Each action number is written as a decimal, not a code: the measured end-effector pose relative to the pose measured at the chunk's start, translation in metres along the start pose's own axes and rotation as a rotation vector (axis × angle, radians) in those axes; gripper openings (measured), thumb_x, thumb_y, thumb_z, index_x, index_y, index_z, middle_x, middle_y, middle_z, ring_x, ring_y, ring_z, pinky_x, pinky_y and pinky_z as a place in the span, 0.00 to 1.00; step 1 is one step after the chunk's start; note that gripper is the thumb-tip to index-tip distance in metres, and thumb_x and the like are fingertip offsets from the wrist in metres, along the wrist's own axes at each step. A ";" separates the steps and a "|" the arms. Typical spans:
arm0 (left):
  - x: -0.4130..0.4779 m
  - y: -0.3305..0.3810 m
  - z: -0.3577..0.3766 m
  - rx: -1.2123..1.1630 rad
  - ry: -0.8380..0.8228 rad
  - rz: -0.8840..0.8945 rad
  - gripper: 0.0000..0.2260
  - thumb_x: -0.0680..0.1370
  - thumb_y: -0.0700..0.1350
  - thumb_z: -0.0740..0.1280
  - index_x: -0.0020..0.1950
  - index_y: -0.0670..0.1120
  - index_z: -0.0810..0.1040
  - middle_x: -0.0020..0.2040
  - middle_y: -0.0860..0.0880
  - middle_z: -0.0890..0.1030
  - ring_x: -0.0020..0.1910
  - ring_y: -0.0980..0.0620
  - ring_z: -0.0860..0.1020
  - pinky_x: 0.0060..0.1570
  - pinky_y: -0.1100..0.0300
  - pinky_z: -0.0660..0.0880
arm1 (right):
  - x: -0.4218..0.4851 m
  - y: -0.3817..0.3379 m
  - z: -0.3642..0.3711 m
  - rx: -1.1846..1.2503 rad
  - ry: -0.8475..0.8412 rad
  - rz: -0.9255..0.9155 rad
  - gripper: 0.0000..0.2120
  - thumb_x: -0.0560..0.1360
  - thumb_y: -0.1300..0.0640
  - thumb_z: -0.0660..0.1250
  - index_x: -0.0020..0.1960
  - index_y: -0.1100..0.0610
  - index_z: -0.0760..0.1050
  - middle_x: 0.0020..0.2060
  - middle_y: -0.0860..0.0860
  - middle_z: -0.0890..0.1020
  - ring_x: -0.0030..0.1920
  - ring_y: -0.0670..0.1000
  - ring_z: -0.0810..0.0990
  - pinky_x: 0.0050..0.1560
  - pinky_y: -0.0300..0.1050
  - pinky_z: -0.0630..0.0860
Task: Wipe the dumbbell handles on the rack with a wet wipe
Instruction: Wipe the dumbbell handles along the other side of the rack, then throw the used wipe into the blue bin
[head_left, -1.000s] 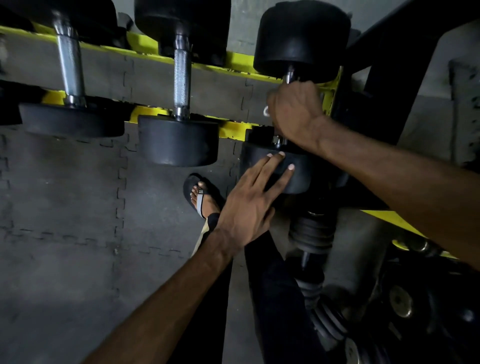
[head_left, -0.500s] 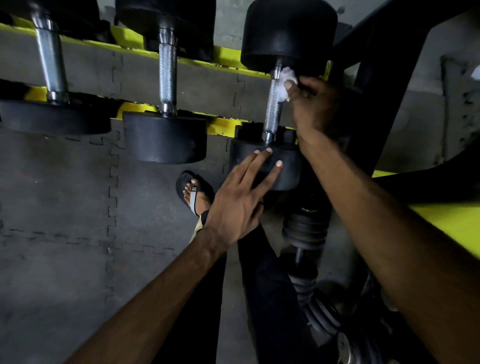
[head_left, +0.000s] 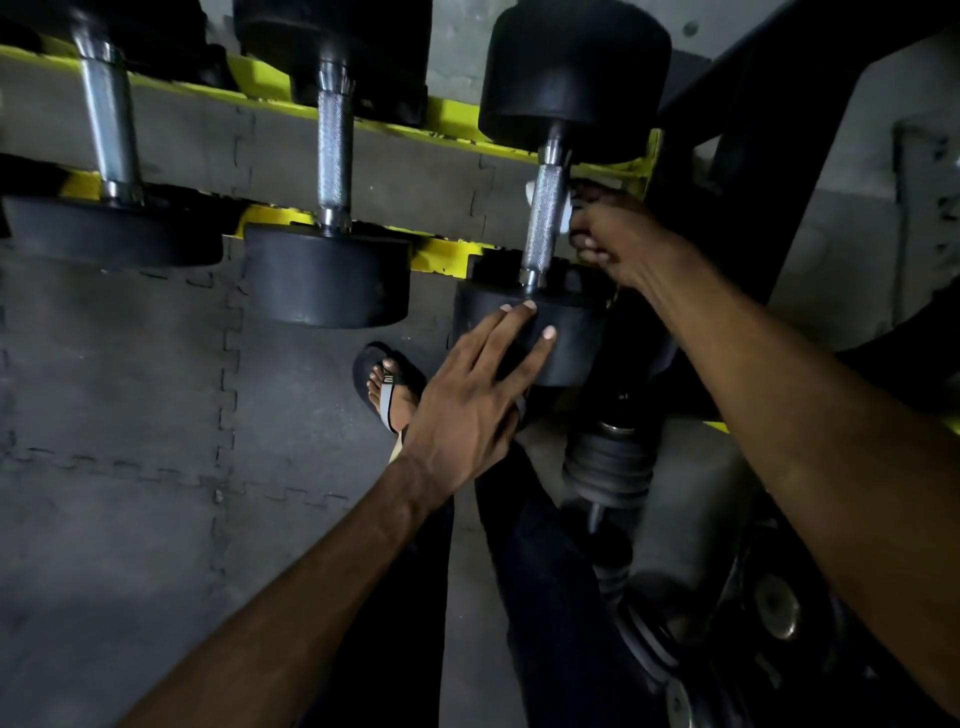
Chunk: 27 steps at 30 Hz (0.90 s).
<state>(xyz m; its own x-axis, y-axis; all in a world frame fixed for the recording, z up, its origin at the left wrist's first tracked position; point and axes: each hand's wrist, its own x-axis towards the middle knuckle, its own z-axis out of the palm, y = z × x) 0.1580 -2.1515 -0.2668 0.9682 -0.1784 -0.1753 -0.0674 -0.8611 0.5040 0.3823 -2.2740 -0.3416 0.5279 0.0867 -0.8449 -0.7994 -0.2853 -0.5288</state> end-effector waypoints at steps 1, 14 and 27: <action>0.000 0.000 0.001 0.008 0.004 -0.003 0.37 0.74 0.42 0.75 0.81 0.45 0.65 0.81 0.39 0.60 0.80 0.40 0.60 0.76 0.46 0.64 | 0.001 0.003 -0.002 -0.106 -0.046 0.003 0.16 0.73 0.73 0.56 0.50 0.58 0.76 0.31 0.49 0.69 0.17 0.40 0.61 0.18 0.29 0.53; 0.000 0.007 0.005 -0.011 0.054 -0.035 0.35 0.72 0.42 0.75 0.78 0.45 0.69 0.79 0.39 0.63 0.78 0.39 0.62 0.75 0.47 0.66 | -0.046 0.015 -0.020 -0.495 -0.067 -0.164 0.11 0.65 0.57 0.81 0.45 0.59 0.85 0.37 0.53 0.85 0.33 0.43 0.78 0.30 0.31 0.71; -0.011 0.009 -0.063 -0.013 0.068 -0.075 0.35 0.70 0.47 0.61 0.79 0.46 0.67 0.78 0.40 0.64 0.76 0.40 0.64 0.69 0.50 0.72 | -0.102 -0.015 0.043 -0.562 0.337 -0.653 0.12 0.64 0.45 0.72 0.43 0.51 0.80 0.36 0.45 0.84 0.38 0.47 0.83 0.39 0.50 0.81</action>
<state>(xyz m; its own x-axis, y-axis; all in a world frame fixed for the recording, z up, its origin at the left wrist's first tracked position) 0.1620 -2.1273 -0.2071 0.9846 -0.0805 -0.1553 0.0085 -0.8646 0.5024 0.3279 -2.2372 -0.2509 0.9507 0.1364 -0.2783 -0.1037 -0.7062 -0.7003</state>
